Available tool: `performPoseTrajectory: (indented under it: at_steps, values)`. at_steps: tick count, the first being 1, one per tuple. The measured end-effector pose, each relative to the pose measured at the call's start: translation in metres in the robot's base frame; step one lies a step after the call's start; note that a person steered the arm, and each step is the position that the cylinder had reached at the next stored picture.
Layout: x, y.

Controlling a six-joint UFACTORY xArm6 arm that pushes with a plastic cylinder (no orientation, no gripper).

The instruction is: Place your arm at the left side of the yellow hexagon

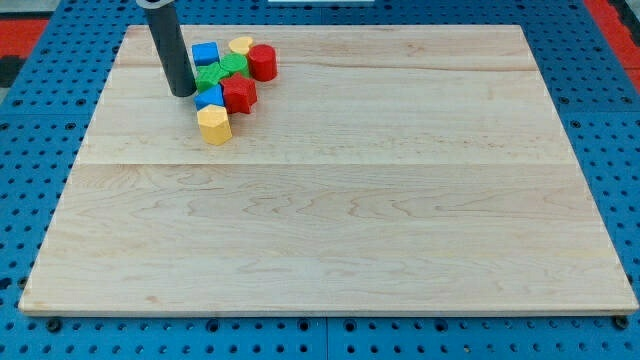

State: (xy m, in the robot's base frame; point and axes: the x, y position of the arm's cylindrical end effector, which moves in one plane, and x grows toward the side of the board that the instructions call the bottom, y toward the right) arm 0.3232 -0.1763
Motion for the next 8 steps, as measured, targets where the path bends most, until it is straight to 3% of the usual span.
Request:
performPoseTrajectory:
  at_steps: [1,3,4,6,7,8]
  values:
    - [0.000,-0.032]
    - [-0.046,-0.038]
    - [-0.043,-0.038]
    - [0.059,-0.035]
    - [0.073,0.010]
    - [0.076,0.010]
